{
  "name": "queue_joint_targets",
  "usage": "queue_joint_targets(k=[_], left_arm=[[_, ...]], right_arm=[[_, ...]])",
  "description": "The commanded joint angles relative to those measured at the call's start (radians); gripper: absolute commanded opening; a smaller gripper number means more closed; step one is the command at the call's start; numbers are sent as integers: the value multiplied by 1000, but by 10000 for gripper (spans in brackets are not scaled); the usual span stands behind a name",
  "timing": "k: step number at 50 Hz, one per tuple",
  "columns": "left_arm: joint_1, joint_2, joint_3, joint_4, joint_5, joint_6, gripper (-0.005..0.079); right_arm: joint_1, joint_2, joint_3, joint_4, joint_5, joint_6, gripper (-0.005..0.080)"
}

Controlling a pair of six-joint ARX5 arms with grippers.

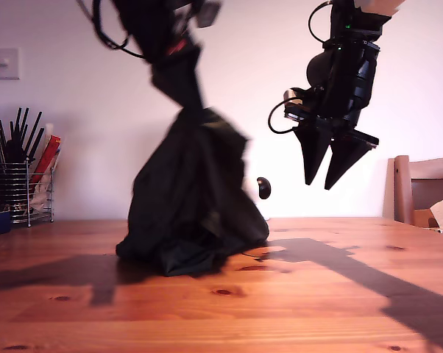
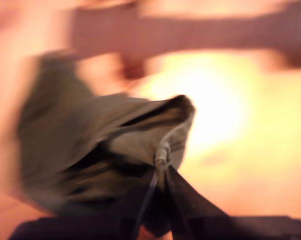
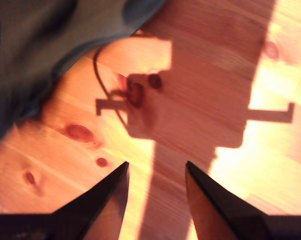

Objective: Fold the underwear in front of you. After folding it, place it to the right side.

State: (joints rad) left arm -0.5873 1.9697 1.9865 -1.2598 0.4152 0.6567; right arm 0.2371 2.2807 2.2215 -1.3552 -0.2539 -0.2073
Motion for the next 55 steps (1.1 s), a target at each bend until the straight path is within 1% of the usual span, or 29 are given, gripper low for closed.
queue_joint_targets(k=[1, 3, 8, 10, 12, 14, 16, 18, 21, 23, 31, 34, 36, 40, 42, 50, 55], left_arm=[[-18, 14, -11, -31, 39, -6, -24], [-27, 19, -11, -53, 49, -6, -24], [-49, 42, -15, -93, 115, -7, -22], [-58, 48, -22, -94, 143, -15, 1], [-68, 52, -29, -94, 164, -15, 68], [-76, 54, -34, -93, 185, -11, 160], [-85, 58, -35, -92, 190, -10, 275], [-94, 61, -35, -86, 190, -10, 361], [-104, 61, -35, -78, 191, -20, 420], [-108, 61, -35, -72, 193, -23, 432], [-114, 61, -35, -56, 192, -23, 431], [-109, 61, -35, -33, 162, -27, 430], [-103, 61, -35, -18, 108, -30, 425], [-80, 61, -35, 1, -1, -36, 408], [-68, 67, -35, 9, -37, -56, 408], [6, 80, -36, 7, -85, -97, 408], [55, 91, -36, 1, -87, -136, 408]], right_arm=[[2, 11, -9, 2, -8, 2, 320], [2, 11, -9, 5, -10, 2, 320], [5, 11, -9, 12, -10, 1, 320], [5, 11, -9, 12, -10, 2, 320], [5, 11, -9, 13, -10, 2, 320], [5, 11, -9, 13, -10, 2, 320], [5, 11, -9, 13, -10, 2, 320], [5, 11, -9, 13, -10, 2, 320], [5, 11, -9, 18, -10, 2, 320], [5, 11, -9, 22, -10, 3, 320], [5, 11, -9, 42, -12, 25, 320], [6, 11, -9, 50, -27, 28, 320], [11, 11, -9, 53, -40, 28, 320], [15, 11, -9, 57, -58, 31, 320], [20, 11, -9, 63, -62, 35, 320], [43, 12, -9, 108, -62, 51, 327], [55, 18, -10, 137, -62, 55, 381]])
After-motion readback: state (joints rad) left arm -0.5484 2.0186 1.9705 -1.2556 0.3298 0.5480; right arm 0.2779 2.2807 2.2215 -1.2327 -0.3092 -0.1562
